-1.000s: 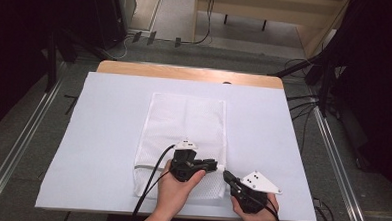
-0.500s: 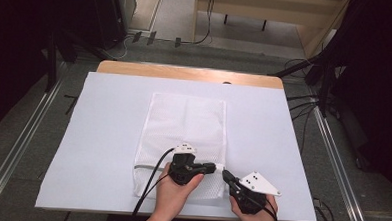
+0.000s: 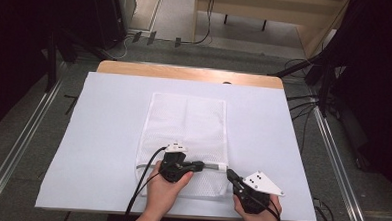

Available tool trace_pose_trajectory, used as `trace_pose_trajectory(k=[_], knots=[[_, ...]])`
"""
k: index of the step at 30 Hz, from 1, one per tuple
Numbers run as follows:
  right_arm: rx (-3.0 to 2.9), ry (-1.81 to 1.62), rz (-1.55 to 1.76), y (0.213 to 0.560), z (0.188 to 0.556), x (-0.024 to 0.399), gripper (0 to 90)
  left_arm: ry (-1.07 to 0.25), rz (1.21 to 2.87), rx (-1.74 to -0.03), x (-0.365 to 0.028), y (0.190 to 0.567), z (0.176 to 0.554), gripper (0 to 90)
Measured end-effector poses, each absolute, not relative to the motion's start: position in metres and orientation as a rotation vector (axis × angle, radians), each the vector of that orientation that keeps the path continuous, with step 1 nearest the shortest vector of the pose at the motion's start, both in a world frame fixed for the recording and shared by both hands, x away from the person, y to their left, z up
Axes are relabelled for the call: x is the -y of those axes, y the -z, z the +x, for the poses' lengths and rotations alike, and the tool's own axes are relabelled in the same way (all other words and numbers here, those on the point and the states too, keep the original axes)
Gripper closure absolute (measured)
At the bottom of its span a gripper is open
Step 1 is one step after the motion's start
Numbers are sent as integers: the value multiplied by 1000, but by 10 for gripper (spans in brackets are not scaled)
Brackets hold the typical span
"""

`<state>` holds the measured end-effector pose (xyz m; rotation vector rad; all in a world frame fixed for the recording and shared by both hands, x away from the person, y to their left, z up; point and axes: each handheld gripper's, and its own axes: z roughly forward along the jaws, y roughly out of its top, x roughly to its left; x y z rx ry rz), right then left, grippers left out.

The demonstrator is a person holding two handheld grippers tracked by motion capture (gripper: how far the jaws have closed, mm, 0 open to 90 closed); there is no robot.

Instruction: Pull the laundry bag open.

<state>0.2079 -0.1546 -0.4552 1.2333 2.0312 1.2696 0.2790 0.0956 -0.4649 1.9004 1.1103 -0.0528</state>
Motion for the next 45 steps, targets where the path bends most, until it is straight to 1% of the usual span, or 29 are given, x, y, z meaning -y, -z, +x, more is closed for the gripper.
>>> trace_pose_trajectory(k=[5,9,11,12,13,14,15,16,19,21,24,26,28,31,33,35,37,38,39,40,41,42,43,44,45], knots=[[-2021,-1269,1238,453,208,156,900,19,1902,-1140,-114,463,276,875],[-2011,-1274,1230,450,206,156,900,-25,1923,-1164,-139,460,271,875],[-2005,-1263,1225,449,205,156,900,-69,1934,-1196,-156,461,267,875],[-2000,-1269,1222,448,205,157,900,-75,1915,-1245,-178,463,264,875],[-2000,-1269,1222,448,205,157,900,-75,1915,-1245,-178,463,264,875],[-2000,-1273,1225,447,205,158,900,-88,1908,-1265,-190,464,262,875],[-1995,-1284,1229,446,206,160,900,-88,1877,-1311,-211,467,257,875],[-1995,-1284,1229,446,206,160,900,-88,1877,-1311,-211,467,257,874],[-1988,-1288,1235,445,206,161,900,-91,1852,-1342,-231,469,252,875],[-1983,-1269,1222,444,204,160,900,-131,1859,-1328,-238,467,248,874],[-1968,-1217,1217,446,204,159,900,-115,1831,-1326,-246,464,243,875],[-1968,-1212,1229,447,203,159,900,-147,1835,-1326,-252,461,239,875],[-1964,-1207,1222,445,202,161,900,-150,1829,-1346,-258,462,237,875],[-1963,-1226,1219,444,202,164,900,-81,1769,-1367,-268,469,237,875],[-1969,-1217,1214,444,202,163,900,-102,1790,-1363,-266,468,237,875],[-1971,-1200,1211,445,203,162,900,-123,1842,-1346,-263,466,238,875],[-1968,-1200,1232,445,206,162,900,-82,1855,-1325,-266,465,241,871],[-1965,-1187,1214,445,205,162,900,-82,1841,-1256,-271,465,239,861],[-1965,-1187,1214,445,205,162,900,-82,1841,-1256,-271,465,239,794],[-1971,-1165,1173,445,202,160,900,-125,1841,-1247,-273,464,237,678],[-1971,-1165,1173,445,202,160,900,-166,1821,-1242,-274,461,235,678],[-1978,-1166,1166,445,201,160,900,-199,1793,-1235,-276,458,234,562],[-1981,-1170,1163,446,200,160,900,-225,1775,-1218,-278,455,233,501],[-1986,-1182,1164,448,199,162,900,-287,1742,-1205,-280,450,232,412],[-1984,-1188,1168,450,200,163,900,-310,1727,-1207,-281,449,231,377]])
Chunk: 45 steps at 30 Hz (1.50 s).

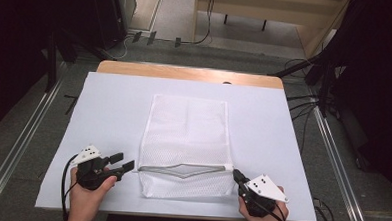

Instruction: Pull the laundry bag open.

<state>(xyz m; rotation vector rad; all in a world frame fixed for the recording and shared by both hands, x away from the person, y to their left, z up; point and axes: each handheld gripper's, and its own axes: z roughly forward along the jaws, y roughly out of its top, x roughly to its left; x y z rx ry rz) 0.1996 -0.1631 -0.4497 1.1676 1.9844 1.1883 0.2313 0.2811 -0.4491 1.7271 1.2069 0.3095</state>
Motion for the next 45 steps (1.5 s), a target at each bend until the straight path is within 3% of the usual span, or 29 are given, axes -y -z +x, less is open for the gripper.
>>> trace_pose_trajectory(k=[4,6,8,14,25,27,34,45], knots=[[-1964,-1235,1196,453,202,168,795,-329,1671,-1189,-287,447,230,233],[-1953,-1253,1208,453,204,171,638,-360,1629,-1184,-292,445,229,213],[-1961,-1283,1235,451,205,177,606,-374,1643,-1163,-296,444,228,144],[-1857,-1325,1314,447,212,207,397,-367,1665,-1140,-304,445,229,139],[-1798,-1305,1427,450,224,253,292,-439,1648,-1167,-322,445,231,114],[-1807,-1318,1380,446,222,263,238,-461,1647,-1167,-329,442,231,22],[-1736,-1251,1449,451,226,286,230,-533,1637,-1205,-351,441,229,0],[-1680,-1247,1509,456,227,310,213,-528,1640,-1228,-358,442,231,0]])
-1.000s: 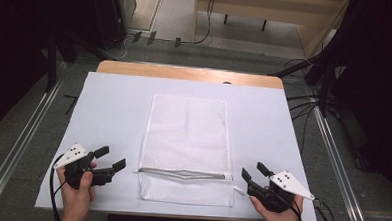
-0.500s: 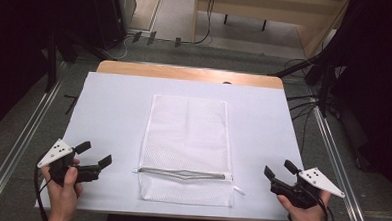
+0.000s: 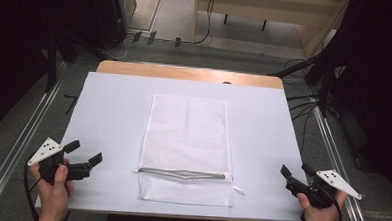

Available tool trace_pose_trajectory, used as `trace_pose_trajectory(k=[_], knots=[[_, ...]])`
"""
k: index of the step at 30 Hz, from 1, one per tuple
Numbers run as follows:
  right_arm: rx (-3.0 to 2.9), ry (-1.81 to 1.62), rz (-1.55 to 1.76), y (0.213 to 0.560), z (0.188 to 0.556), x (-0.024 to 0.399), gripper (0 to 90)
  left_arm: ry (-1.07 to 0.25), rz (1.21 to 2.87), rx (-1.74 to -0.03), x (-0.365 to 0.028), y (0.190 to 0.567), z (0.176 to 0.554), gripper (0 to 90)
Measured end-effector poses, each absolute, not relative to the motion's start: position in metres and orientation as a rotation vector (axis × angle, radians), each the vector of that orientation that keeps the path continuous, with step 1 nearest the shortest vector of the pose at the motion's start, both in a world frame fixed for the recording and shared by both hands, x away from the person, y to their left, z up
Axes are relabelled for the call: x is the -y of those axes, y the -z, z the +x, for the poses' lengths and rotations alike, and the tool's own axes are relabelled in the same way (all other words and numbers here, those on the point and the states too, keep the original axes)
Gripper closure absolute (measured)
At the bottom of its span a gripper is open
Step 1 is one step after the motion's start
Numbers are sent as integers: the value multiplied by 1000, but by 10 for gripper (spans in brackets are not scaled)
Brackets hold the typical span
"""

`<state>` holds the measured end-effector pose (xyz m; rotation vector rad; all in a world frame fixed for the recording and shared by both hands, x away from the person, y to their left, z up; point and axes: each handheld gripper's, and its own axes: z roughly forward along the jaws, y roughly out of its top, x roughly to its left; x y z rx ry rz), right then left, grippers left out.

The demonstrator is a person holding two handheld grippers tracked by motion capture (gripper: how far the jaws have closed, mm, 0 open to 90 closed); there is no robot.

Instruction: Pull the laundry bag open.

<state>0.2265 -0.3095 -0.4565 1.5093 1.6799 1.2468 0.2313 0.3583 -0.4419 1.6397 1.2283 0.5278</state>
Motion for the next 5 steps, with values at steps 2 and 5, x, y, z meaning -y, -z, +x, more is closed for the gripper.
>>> trace_pose_trajectory(k=[2,5], knots=[[-1682,-1252,1509,456,226,308,207,-530,1650,-1231,-357,442,232,0],[-1703,-1251,1498,456,227,307,186,-530,1656,-1232,-355,443,232,0]])
